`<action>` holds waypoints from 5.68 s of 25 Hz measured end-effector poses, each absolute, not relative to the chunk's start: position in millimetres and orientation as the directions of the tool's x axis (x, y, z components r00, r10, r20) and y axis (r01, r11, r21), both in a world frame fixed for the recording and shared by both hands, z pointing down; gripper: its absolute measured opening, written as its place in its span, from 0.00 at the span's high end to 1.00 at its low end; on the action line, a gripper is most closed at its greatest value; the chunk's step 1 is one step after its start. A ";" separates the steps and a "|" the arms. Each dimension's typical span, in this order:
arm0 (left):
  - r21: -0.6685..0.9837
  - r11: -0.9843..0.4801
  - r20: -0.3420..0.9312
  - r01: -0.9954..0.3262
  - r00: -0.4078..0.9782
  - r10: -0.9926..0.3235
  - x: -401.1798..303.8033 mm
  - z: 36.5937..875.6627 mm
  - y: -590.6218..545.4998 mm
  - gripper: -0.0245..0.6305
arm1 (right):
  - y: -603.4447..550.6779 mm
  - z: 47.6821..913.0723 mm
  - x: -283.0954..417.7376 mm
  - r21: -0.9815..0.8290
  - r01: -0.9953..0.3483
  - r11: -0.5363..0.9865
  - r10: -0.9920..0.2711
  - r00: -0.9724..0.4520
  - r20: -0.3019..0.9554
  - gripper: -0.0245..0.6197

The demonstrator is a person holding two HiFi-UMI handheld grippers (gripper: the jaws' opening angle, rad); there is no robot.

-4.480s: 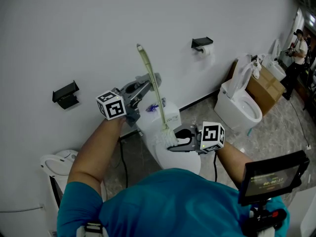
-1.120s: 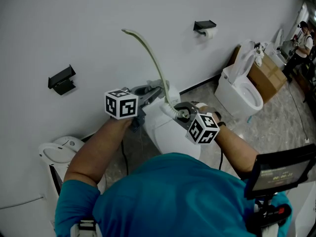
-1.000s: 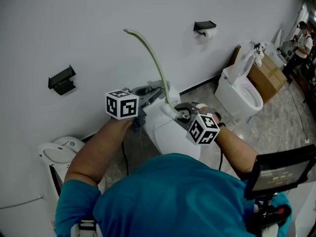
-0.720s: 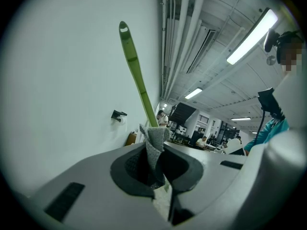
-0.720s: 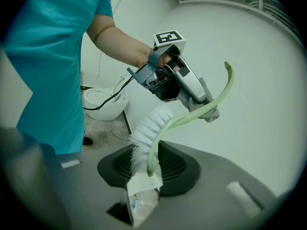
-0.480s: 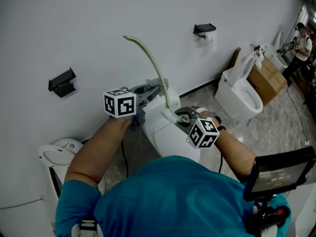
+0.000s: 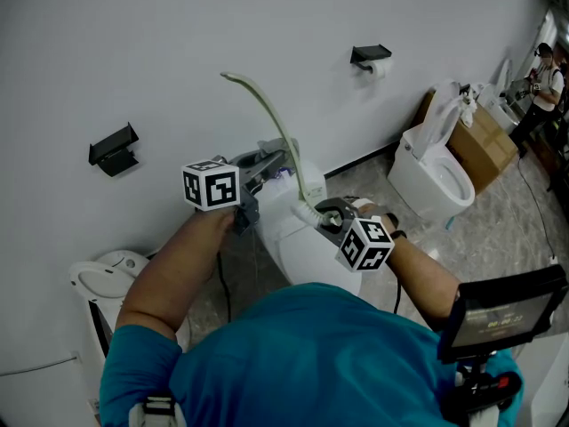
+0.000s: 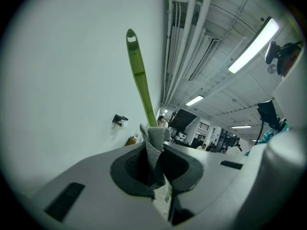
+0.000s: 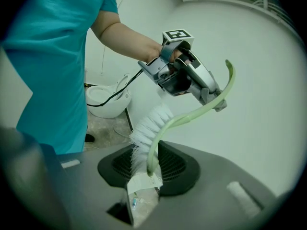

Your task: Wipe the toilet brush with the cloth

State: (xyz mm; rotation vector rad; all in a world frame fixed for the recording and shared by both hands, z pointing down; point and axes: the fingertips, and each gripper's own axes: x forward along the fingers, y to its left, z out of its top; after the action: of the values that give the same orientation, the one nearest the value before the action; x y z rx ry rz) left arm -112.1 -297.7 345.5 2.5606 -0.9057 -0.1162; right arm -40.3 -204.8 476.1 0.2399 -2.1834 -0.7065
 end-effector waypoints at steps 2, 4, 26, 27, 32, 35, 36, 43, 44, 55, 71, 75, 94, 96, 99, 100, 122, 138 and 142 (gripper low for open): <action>0.416 -0.698 0.053 -0.583 0.782 -0.621 -114.4 343.5 -298.2 0.90 | -204.0 477.0 -40.3 0.561 0.067 0.825 -0.389 -0.652 0.650 0.79; 0.419 -0.698 0.044 -0.581 0.780 -0.624 -116.2 341.1 -298.8 0.90 | -203.3 477.8 -40.3 0.560 0.070 0.825 -0.387 -0.652 0.652 0.79; 0.427 -0.695 -0.051 -0.578 0.752 -0.657 -143.2 312.4 -308.3 0.90 | -193.0 486.9 -40.8 0.541 0.123 0.832 -0.345 -0.649 0.678 0.80; 0.427 -0.695 -0.054 -0.578 0.752 -0.658 -144.2 310.9 -308.4 0.90 | -193.0 487.3 -40.7 0.542 0.125 0.831 -0.345 -0.648 0.679 0.80; 0.420 -0.696 -0.067 -0.583 0.745 -0.664 -149.5 305.0 -311.0 0.90 | -192.3 489.4 -39.2 0.543 0.132 0.829 -0.344 -0.644 0.683 0.80; 0.419 -0.695 -0.078 -0.584 0.740 -0.668 -153.4 300.4 -312.4 0.90 | -192.0 490.4 -38.7 0.544 0.136 0.828 -0.345 -0.642 0.685 0.80; 0.419 -0.696 -0.080 -0.584 0.739 -0.669 -154.2 298.7 -312.6 0.90 | -191.9 490.6 -38.5 0.544 0.137 0.828 -0.345 -0.641 0.686 0.80; 0.412 -0.693 -0.100 -0.591 0.727 -0.679 -163.7 289.4 -315.3 0.90 | -190.7 492.3 -38.5 0.545 0.146 0.826 -0.343 -0.637 0.691 0.80; 0.412 -0.692 -0.103 -0.593 0.724 -0.682 -164.7 288.5 -315.7 0.90 | -190.6 493.1 -37.8 0.545 0.147 0.826 -0.343 -0.636 0.691 0.80; 0.403 -0.689 -0.160 -0.603 0.694 -0.701 -183.3 267.4 -317.9 0.90 | -187.6 497.3 -35.9 0.538 0.158 0.828 -0.334 -0.633 0.698 0.80; 0.419 -0.664 -0.220 -0.619 0.640 -0.736 -222.6 248.8 -317.3 0.90 | -181.2 503.1 -32.6 0.524 0.176 0.833 -0.315 -0.629 0.711 0.80; 0.435 -0.616 -0.203 -0.657 0.595 -0.778 -240.7 259.4 -323.6 0.90 | -178.5 499.8 -34.6 0.521 0.171 0.836 -0.304 -0.647 0.699 0.80; -0.025 -0.654 0.180 -0.756 0.640 -0.747 -148.2 377.9 -277.1 0.90 | -220.3 494.7 -27.2 0.457 0.088 0.885 -0.318 -0.602 0.733 0.80; -0.247 -0.708 0.220 -0.661 0.673 -0.706 -113.6 376.4 -260.1 0.90 | -222.9 502.5 -26.6 0.446 0.095 0.890 -0.318 -0.572 0.756 0.80; -0.505 -0.726 0.291 -0.466 0.701 -0.652 -71.9 377.8 -239.3 0.90 | -221.8 510.7 -29.2 0.440 0.114 0.891 -0.314 -0.545 0.777 0.80; -0.555 -0.724 0.318 -0.409 0.700 -0.639 -62.6 380.8 -235.8 0.90 | -221.1 511.7 -30.6 0.442 0.121 0.889 -0.314 -0.542 0.779 0.80; -0.712 -0.658 0.477 -0.245 0.519 -0.709 -66.0 430.7 -266.1 0.90 | -209.6 496.5 -47.2 0.541 0.172 0.824 -0.363 -0.572 0.735 0.80; -0.759 -0.609 0.458 -0.231 0.476 -0.751 -83.9 416.0 -275.5 0.90 | -208.5 497.6 -44.4 0.590 0.180 0.787 -0.397 -0.584 0.708 0.81; -0.766 -0.599 0.452 -0.233 0.469 -0.759 -87.6 412.5 -277.7 0.90 | -208.6 497.4 -44.6 0.593 0.178 0.785 -0.400 -0.586 0.704 0.81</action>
State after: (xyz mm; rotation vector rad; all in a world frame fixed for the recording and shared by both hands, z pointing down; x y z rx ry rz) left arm -87.6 -277.7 412.5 3.1836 -1.2502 1.6441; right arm -44.6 -208.6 497.4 0.1654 -2.0544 -0.7935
